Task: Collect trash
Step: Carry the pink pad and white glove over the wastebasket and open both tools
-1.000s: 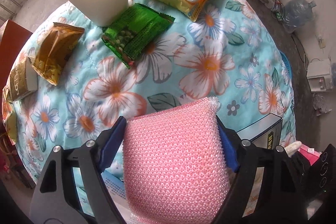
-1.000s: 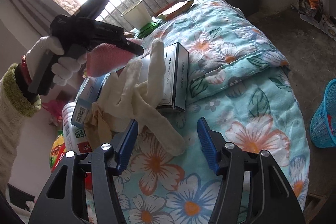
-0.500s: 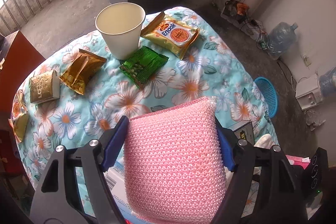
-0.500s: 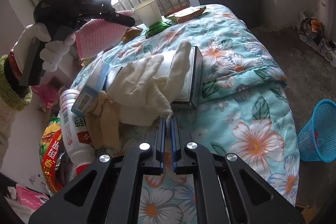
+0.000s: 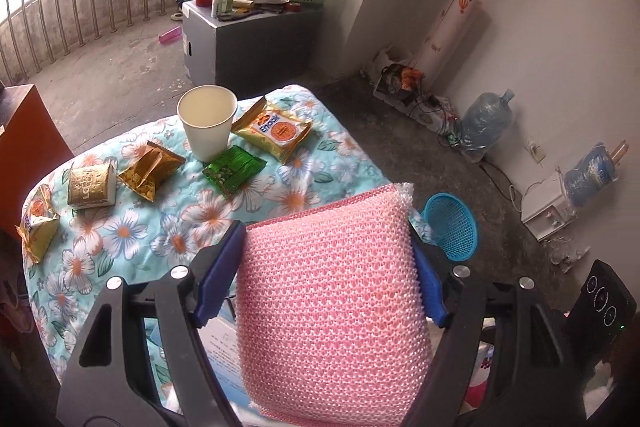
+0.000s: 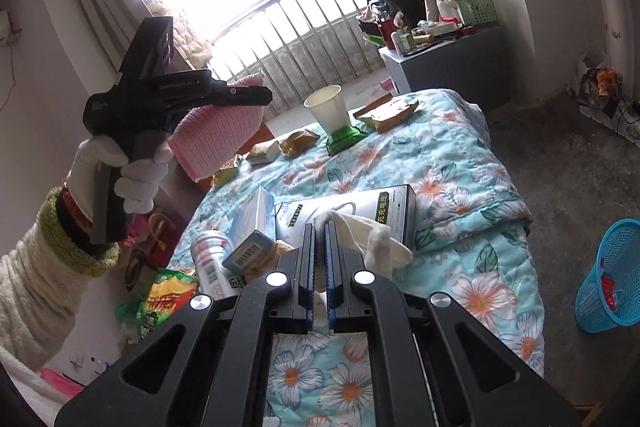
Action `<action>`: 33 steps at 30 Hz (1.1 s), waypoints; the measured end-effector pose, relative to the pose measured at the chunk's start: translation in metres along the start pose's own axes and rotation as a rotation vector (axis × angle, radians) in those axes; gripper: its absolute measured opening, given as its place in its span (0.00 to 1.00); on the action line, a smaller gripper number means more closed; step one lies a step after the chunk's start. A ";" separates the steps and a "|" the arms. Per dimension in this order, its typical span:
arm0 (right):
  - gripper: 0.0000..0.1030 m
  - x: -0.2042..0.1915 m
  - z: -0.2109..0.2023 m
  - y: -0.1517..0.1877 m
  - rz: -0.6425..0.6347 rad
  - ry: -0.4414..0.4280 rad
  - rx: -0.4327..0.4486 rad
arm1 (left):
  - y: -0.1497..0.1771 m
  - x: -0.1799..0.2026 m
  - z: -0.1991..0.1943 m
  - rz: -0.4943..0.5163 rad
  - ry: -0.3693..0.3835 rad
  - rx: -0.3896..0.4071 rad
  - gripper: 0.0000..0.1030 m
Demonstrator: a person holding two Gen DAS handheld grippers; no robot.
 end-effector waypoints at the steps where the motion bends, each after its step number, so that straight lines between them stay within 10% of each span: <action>1: 0.05 -0.002 -0.005 -0.003 0.000 0.001 0.013 | 0.000 0.007 -0.005 0.002 0.014 0.017 0.70; 33: 0.05 0.058 -0.115 -0.001 0.183 0.009 0.261 | -0.002 0.170 0.001 0.176 0.178 0.070 0.70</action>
Point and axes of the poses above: each gripper's, at about its wrist camera, not at the fingertips, and z roughly the way its jaws point, x to its right, y to its underside, the point moved 10 cm from there along z, roughly the way its jaws point, and after that the axes turned 7 degrees about z, right-handed, at the moved point
